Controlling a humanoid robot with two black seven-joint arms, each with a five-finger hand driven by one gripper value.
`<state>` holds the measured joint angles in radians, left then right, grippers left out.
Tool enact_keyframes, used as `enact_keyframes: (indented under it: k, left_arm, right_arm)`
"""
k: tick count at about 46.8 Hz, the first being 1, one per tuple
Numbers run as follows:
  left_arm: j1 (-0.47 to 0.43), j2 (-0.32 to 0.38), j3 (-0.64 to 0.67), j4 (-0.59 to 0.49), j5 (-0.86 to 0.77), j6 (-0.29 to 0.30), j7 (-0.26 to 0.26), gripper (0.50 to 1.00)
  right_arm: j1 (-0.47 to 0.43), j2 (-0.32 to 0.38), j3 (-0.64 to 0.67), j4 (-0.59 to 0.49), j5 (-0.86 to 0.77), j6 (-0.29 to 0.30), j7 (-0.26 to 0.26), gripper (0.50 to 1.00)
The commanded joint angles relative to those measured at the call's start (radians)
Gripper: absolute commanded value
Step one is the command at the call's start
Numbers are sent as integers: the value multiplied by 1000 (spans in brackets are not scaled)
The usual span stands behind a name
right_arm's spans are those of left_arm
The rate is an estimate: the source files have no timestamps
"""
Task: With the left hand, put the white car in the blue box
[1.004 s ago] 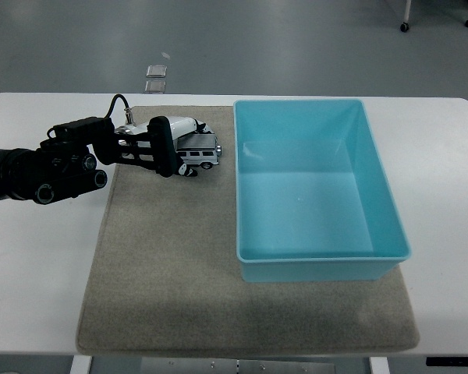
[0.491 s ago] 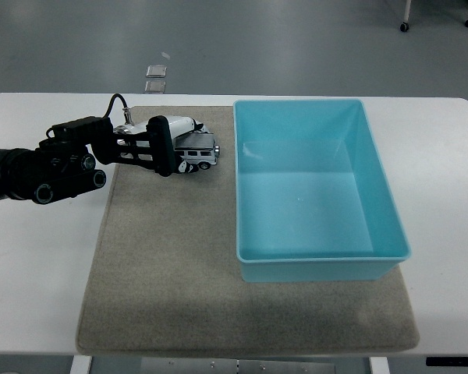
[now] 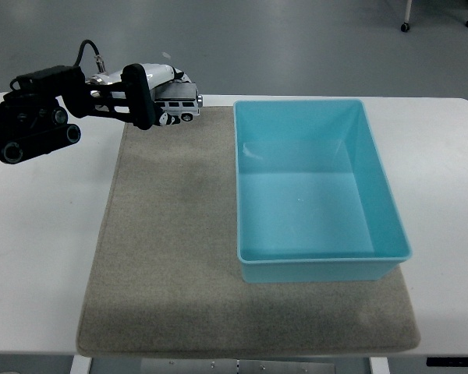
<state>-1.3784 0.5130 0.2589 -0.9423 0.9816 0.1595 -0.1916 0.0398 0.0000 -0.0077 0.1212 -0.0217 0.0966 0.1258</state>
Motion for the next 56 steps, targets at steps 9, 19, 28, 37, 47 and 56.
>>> enact_keyframes:
  k: [9,19,28,37,47,56]
  left_arm:
    - [-152,-14,-3,-69,2,-37,0,500]
    - [-148,-178,-4,-84,43,-38,-2,500]
    - [-119,-320,-1,-89,51,-40,-2,500]
    - [-73,-422,-1,-87,107,-69,-2,500]
    - [-19,-473,0,-82,117,-100,-2,500]
    - [-8,-485,3,-78,117,-123,-2,500]
  right_arm:
    - [0,0,0,0,0,0,0,936]
    - [0,0,0,0,0,0,0,936]
    - [0,0,0,0,0,0,0,936]
    - [0,0,0,0,0,0,0,936]
    - [0,0,0,0,0,0,0,936]
    - [0,0,0,0,0,0,0,936]
